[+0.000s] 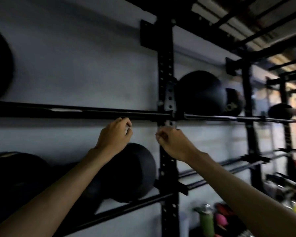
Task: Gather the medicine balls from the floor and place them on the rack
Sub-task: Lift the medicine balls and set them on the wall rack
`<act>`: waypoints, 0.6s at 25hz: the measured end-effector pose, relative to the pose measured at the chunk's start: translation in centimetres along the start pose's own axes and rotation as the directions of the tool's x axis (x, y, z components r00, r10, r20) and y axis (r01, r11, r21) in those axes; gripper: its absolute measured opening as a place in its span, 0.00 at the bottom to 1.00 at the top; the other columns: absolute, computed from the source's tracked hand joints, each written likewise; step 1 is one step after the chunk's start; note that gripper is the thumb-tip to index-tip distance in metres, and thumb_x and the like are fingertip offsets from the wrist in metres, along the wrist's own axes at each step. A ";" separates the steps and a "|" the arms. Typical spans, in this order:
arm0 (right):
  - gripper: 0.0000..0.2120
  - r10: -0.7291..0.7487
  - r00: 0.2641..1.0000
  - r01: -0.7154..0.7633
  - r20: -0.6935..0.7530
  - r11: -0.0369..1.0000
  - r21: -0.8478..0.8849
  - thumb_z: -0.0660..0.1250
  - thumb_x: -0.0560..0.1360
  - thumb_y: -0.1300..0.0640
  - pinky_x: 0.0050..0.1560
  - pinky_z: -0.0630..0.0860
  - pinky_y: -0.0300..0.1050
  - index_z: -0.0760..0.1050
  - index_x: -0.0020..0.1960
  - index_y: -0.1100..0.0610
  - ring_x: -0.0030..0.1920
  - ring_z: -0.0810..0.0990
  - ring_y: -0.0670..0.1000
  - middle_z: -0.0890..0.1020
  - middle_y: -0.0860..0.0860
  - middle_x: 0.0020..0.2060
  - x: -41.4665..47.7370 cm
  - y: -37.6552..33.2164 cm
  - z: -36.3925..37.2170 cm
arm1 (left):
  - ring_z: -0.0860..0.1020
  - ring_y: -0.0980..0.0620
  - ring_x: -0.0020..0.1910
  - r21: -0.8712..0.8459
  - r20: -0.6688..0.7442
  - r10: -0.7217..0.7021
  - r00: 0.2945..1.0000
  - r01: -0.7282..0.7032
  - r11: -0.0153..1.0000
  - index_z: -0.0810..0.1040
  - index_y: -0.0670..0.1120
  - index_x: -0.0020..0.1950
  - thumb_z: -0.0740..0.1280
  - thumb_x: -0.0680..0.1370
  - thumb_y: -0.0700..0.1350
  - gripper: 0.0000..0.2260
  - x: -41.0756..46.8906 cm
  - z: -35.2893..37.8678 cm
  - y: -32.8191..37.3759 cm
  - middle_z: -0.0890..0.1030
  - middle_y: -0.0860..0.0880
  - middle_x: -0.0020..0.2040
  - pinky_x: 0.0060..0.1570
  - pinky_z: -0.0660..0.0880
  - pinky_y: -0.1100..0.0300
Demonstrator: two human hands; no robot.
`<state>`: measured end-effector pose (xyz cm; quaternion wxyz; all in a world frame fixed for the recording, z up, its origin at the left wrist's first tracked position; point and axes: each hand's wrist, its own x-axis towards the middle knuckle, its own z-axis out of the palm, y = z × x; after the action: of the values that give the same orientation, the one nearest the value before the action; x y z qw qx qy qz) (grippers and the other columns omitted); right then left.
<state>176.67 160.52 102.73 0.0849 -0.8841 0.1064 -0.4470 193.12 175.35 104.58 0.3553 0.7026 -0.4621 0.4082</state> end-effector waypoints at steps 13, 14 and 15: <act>0.10 0.548 0.788 -0.444 0.280 0.822 -0.357 0.58 0.77 0.51 0.44 0.75 0.51 0.74 0.43 0.54 0.47 0.82 0.61 0.83 0.57 0.43 -24.0 30.3 -3.9 | 0.81 0.42 0.53 -0.266 0.711 0.151 0.686 0.064 0.962 0.77 0.50 0.48 0.63 0.77 0.51 0.07 -15.9 34.9 24.1 0.83 0.46 0.51 0.47 0.75 0.54; 0.08 0.589 0.757 -0.489 0.283 0.798 -0.352 0.60 0.77 0.54 0.44 0.75 0.50 0.76 0.44 0.54 0.47 0.82 0.60 0.83 0.56 0.43 -25.7 31.8 -3.7 | 0.81 0.42 0.53 -0.287 0.733 0.184 0.655 0.052 0.957 0.77 0.50 0.48 0.63 0.78 0.51 0.06 -17.2 37.2 25.1 0.83 0.46 0.52 0.46 0.74 0.55; 0.06 0.629 0.723 -0.527 0.286 0.769 -0.362 0.62 0.77 0.55 0.44 0.75 0.49 0.77 0.45 0.52 0.47 0.82 0.59 0.84 0.55 0.44 -27.2 33.3 -3.3 | 0.81 0.43 0.53 -0.308 0.751 0.209 0.626 0.053 0.950 0.77 0.50 0.47 0.63 0.78 0.51 0.06 -18.5 39.3 26.0 0.83 0.47 0.52 0.46 0.74 0.55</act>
<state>154.50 135.44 75.48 0.1259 -0.8793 0.4163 -0.1941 173.91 139.19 74.76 0.2058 0.7258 -0.6563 0.0058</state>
